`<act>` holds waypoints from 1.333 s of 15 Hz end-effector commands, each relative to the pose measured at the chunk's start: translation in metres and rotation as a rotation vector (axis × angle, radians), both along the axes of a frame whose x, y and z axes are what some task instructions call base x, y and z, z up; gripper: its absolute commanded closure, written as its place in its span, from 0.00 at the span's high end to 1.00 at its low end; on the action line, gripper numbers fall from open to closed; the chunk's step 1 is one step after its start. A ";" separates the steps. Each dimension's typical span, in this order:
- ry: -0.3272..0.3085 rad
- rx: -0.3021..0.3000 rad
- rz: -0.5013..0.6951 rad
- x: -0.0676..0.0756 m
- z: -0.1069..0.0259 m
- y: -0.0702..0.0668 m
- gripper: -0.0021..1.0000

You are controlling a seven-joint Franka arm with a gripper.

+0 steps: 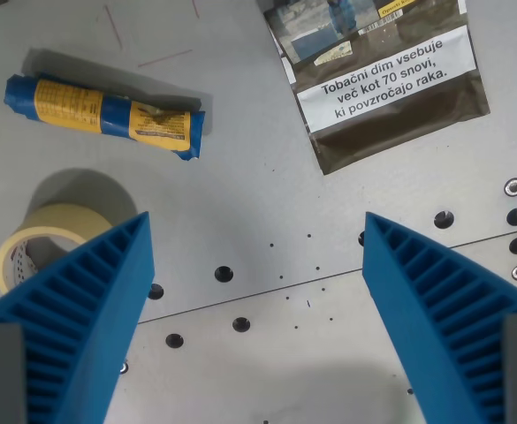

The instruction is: Move above the blue bag

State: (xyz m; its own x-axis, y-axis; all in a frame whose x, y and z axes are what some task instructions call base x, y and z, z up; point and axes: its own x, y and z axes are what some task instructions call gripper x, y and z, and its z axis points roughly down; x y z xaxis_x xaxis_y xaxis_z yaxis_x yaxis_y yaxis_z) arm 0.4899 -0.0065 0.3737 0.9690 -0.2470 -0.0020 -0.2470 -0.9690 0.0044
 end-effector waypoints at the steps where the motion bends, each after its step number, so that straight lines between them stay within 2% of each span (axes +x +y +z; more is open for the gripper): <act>1: -0.004 0.000 0.000 0.000 0.002 0.000 1.00; 6: -0.004 0.000 0.020 0.000 0.001 0.000 1.00; 11: -0.011 0.003 0.109 0.000 -0.004 0.003 1.00; 15: -0.032 0.008 0.226 0.001 -0.014 0.009 1.00; 20: -0.064 0.012 0.391 0.000 -0.033 0.019 1.00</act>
